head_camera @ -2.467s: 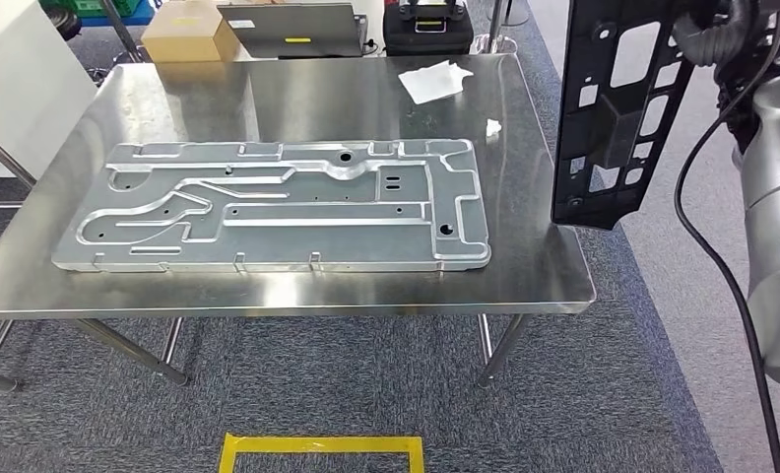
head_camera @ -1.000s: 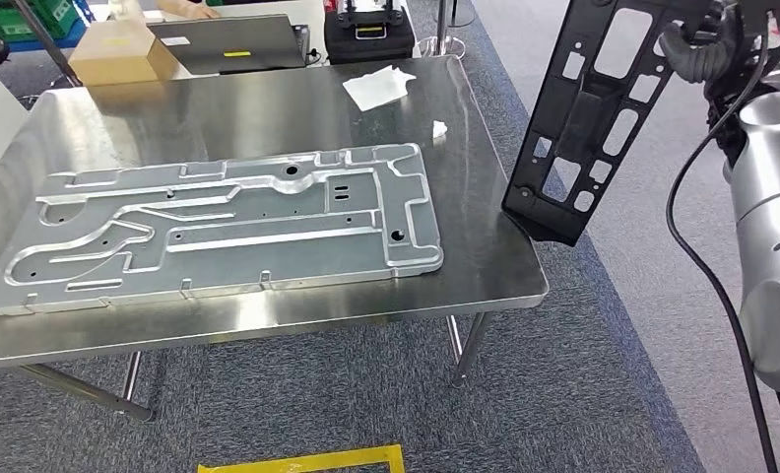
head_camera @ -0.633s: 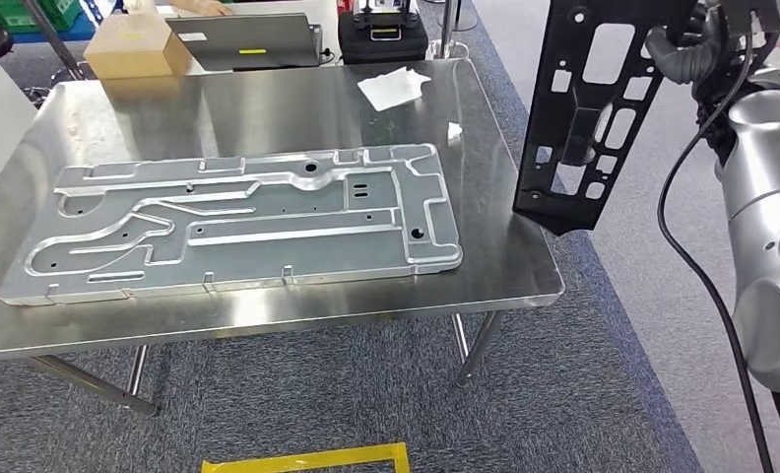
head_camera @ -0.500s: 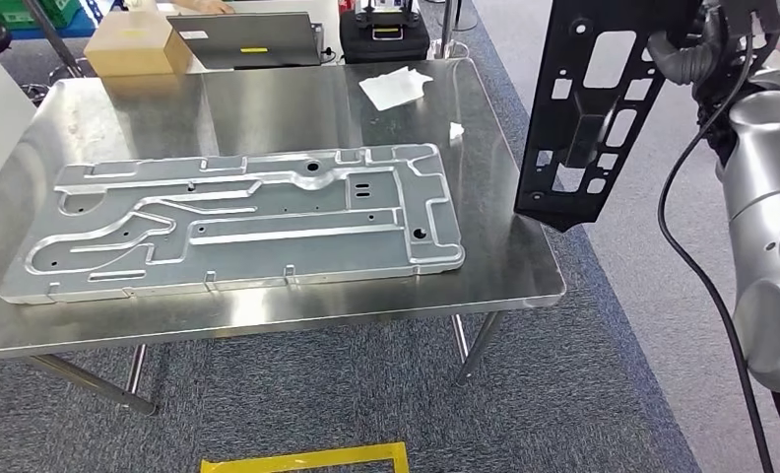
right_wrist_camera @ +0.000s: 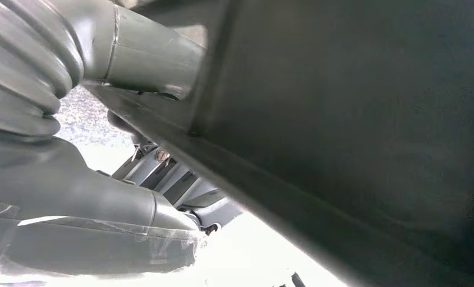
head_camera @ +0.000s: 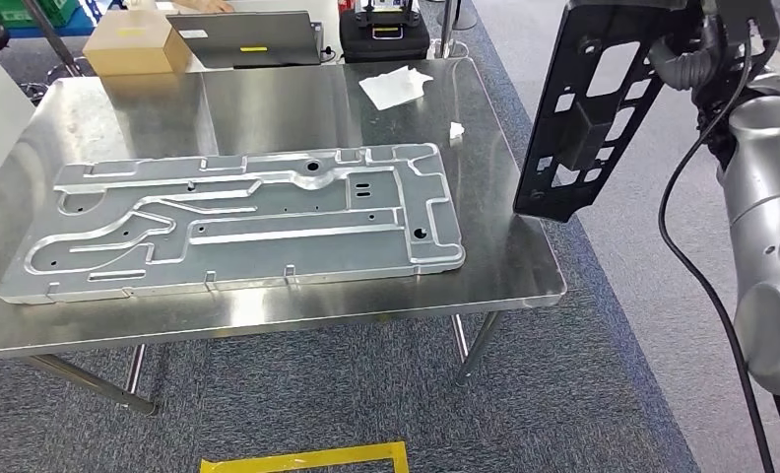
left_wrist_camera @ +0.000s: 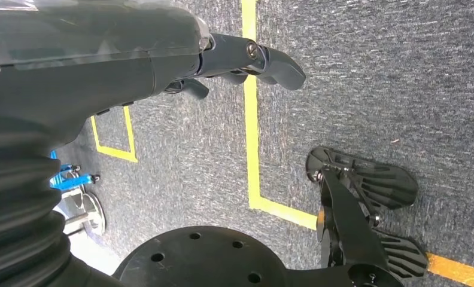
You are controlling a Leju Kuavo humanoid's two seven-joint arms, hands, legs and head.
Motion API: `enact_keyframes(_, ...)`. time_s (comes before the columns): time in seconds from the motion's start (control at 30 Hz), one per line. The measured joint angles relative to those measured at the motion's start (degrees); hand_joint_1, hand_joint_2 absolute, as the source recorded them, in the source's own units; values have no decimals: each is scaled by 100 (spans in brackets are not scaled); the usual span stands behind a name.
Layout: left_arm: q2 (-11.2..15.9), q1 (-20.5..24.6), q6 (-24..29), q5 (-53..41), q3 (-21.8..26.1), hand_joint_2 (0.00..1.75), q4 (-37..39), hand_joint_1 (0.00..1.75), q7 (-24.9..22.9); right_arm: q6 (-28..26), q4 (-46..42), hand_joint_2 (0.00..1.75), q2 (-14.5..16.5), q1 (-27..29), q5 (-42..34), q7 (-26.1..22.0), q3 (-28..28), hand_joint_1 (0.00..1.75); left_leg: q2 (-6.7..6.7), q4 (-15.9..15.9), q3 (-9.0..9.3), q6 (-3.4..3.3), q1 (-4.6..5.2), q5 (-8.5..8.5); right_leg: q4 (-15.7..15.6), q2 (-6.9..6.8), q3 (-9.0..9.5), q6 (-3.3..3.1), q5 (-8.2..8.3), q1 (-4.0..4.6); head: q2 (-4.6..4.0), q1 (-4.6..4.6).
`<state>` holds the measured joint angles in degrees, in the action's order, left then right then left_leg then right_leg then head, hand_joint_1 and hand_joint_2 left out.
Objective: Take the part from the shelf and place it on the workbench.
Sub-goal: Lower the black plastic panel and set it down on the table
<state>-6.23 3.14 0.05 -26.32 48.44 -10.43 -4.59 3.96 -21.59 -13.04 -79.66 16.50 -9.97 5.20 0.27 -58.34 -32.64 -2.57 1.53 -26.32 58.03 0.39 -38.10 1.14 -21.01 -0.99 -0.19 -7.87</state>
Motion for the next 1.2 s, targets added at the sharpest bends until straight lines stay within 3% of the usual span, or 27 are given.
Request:
enact_keyframes(0.53,-29,3,101,-27,46,175,0,0,-7,-49,-1,175,-3,67,21,11,59,175,0,0,0,0,-1,0,0,0,0,2,2,1,0,0)
enact_keyframes(0.73,-34,13,100,-145,45,175,0,0,-13,-562,5,175,89,-26,868,362,422,175,6,2,-7,-1,-1,0,1,2,5,6,5,-1,0,0)
enact_keyframes(0.83,-32,24,65,-244,32,175,0,0,-9,-760,12,175,374,-88,1335,463,807,175,52,6,-6,1,-2,-15,2,45,10,6,4,-1,-1,0)
enact_keyframes(0.97,-23,92,-47,-350,-4,175,0,0,34,-1163,13,175,1011,-95,2040,545,1360,175,111,14,57,15,-9,-38,1,102,49,-4,-13,8,0,0)
enact_keyframes(1.2,1,120,39,-385,-17,175,0,0,-31,-1611,47,175,2004,207,2522,768,2100,175,40,19,107,24,-24,-2,3,39,92,-24,-20,24,0,0)
